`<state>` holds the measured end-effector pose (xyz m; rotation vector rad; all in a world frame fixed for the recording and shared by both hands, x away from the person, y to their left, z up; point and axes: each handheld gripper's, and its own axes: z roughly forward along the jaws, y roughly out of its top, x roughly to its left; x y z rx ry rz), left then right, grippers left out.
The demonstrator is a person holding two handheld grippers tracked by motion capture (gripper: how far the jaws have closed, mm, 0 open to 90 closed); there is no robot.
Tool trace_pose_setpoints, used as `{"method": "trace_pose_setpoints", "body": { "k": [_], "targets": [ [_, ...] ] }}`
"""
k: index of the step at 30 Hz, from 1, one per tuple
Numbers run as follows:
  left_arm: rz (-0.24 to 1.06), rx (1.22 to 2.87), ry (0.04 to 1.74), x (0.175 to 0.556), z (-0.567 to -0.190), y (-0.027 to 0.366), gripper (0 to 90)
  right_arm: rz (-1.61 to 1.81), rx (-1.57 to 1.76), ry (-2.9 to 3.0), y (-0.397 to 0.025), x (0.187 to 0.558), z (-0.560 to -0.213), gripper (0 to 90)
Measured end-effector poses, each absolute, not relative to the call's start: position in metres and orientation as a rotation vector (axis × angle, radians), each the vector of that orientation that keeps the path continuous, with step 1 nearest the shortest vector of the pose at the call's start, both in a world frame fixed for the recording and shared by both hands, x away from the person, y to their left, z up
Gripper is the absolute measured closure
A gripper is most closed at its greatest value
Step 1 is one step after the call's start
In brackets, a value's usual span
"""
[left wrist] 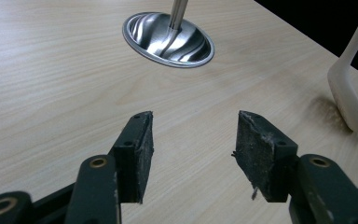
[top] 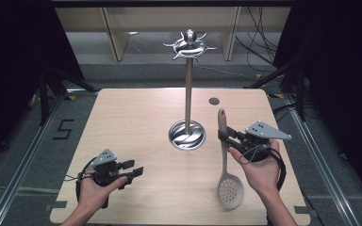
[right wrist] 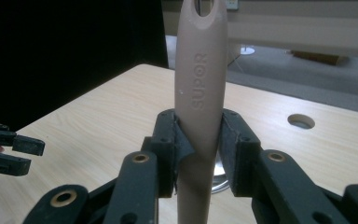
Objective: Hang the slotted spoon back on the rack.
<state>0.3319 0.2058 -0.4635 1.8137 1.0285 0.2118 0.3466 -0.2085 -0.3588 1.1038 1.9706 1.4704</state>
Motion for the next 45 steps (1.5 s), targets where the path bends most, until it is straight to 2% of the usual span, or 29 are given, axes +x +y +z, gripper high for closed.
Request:
{"method": "trace_pose_setpoints", "body": {
  "k": [45],
  "targets": [
    [0.213, 1.801, 1.037, 0.332, -0.464, 0.205, 44.9, 1.513, 1.013, 1.824, -0.206, 0.343, -0.342, 69.6]
  ]
}}
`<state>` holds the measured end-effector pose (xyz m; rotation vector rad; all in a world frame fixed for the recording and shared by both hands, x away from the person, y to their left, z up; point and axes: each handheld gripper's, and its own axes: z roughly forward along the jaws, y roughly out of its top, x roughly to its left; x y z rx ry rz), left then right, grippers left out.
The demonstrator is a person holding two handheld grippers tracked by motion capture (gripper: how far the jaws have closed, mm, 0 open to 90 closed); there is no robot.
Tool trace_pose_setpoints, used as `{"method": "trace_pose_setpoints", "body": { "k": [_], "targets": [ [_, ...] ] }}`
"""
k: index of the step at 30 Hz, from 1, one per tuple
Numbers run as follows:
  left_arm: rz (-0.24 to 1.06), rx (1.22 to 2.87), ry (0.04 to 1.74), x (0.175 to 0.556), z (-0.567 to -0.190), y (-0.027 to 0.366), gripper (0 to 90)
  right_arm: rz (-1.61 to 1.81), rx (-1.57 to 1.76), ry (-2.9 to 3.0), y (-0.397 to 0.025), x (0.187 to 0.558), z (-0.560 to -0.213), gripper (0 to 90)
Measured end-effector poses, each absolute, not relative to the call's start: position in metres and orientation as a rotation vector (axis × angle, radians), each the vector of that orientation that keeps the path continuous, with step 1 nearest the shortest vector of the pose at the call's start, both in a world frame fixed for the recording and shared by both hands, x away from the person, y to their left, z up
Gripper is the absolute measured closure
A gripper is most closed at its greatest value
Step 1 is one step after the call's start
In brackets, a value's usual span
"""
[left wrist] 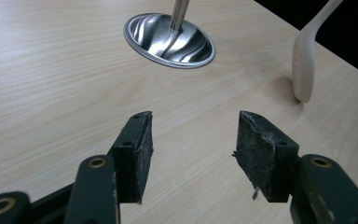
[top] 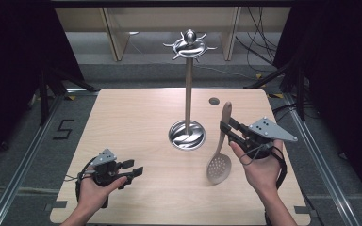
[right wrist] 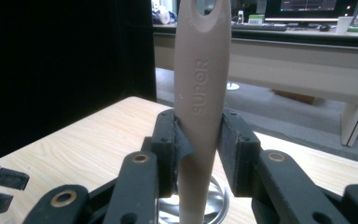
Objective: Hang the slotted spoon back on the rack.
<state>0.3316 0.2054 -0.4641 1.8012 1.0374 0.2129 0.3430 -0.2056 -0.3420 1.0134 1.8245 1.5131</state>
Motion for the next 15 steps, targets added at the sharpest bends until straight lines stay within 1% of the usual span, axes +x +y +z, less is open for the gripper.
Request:
{"method": "trace_pose_setpoints", "body": {
  "k": [15],
  "targets": [
    [0.213, 1.808, 1.032, 0.3319, -0.4645, 0.2057, 44.6, 1.523, 1.000, 1.793, -0.2009, 0.3491, -0.3352, 69.6]
  ]
}}
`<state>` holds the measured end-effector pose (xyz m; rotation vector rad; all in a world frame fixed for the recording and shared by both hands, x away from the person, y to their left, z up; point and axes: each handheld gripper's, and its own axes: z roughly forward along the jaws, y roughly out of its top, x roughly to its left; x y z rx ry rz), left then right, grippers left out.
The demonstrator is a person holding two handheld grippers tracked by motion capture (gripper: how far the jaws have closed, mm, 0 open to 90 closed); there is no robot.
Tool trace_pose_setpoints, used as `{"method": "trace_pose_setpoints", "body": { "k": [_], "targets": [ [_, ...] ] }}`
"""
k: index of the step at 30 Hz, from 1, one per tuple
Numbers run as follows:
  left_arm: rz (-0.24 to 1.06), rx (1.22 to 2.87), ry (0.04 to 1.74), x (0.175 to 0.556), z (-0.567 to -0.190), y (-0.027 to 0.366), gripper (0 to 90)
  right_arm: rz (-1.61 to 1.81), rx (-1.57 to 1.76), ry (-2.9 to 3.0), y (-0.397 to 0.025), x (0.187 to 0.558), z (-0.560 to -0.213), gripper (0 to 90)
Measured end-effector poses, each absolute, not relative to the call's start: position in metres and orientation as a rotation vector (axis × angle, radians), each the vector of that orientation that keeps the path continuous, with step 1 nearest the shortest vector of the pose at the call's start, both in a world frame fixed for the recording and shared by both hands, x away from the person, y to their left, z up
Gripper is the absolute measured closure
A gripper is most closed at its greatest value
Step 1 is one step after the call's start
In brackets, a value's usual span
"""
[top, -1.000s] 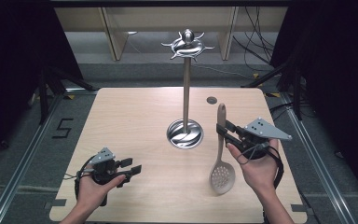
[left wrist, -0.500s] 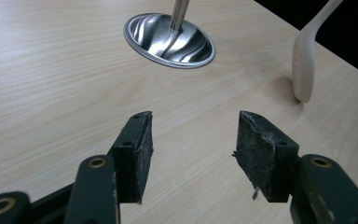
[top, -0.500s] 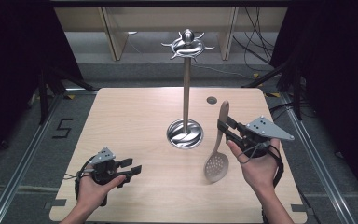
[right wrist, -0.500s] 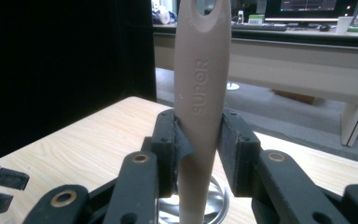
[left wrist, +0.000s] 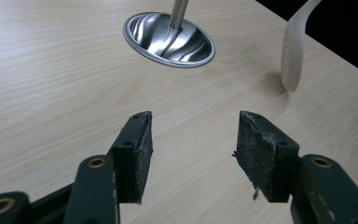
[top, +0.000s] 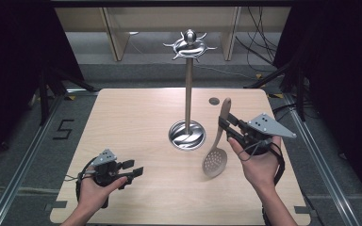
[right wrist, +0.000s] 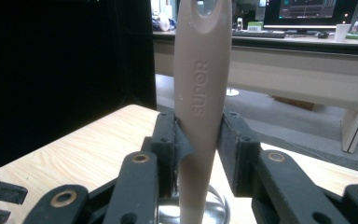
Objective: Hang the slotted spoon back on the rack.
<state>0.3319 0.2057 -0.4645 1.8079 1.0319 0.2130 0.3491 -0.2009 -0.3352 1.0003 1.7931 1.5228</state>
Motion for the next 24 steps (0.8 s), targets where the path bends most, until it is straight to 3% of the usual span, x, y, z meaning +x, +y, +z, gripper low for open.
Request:
{"method": "trace_pose_setpoints", "body": {
  "k": [24],
  "targets": [
    [0.211, 1.802, 1.035, 0.332, -0.464, 0.206, 44.5, 1.532, 0.995, 1.792, -0.190, 0.362, -0.326, 69.6]
  ]
}}
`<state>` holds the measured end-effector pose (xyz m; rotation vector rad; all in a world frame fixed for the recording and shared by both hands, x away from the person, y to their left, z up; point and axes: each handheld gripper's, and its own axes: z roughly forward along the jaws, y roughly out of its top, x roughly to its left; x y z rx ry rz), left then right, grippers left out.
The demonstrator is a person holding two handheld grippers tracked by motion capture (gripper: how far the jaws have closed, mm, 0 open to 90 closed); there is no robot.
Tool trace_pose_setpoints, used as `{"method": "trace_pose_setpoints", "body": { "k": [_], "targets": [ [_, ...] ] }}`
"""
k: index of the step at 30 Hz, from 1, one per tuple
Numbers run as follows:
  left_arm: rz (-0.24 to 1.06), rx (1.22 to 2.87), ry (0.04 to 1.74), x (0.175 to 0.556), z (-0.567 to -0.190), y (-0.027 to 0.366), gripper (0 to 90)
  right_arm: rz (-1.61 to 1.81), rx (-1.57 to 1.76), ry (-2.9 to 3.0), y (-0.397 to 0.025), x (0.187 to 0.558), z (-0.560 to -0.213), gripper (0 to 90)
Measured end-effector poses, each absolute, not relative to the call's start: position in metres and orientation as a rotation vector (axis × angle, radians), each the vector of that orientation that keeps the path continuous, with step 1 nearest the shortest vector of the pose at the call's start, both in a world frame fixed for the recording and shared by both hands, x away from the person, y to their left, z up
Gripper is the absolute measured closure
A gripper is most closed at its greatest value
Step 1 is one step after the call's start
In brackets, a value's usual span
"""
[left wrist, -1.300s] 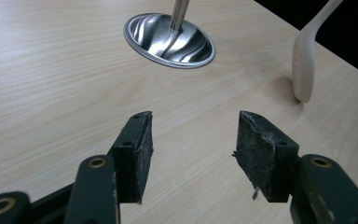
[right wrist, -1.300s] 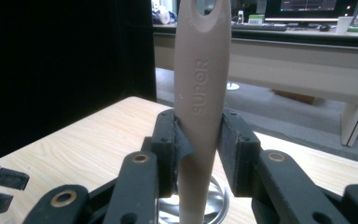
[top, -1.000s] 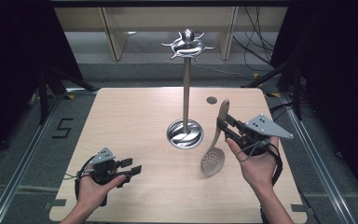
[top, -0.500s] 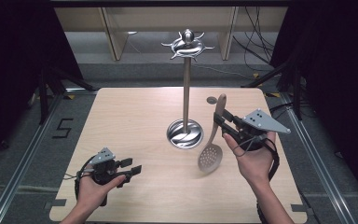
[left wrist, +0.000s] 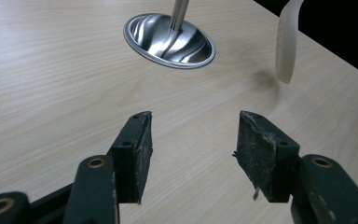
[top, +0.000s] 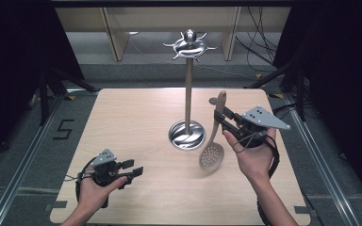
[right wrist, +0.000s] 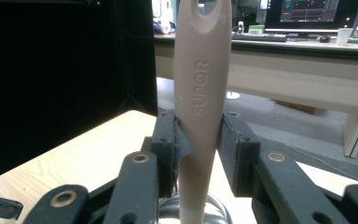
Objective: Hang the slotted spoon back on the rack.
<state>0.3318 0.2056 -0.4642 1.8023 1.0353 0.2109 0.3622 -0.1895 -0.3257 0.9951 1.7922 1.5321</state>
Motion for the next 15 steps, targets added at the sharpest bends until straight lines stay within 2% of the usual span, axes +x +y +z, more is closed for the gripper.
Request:
{"method": "trace_pose_setpoints", "body": {
  "k": [15],
  "targets": [
    [0.215, 1.808, 1.034, 0.332, -0.464, 0.206, 44.4, 1.538, 0.983, 1.784, -0.178, 0.375, -0.314, 69.6]
  ]
}}
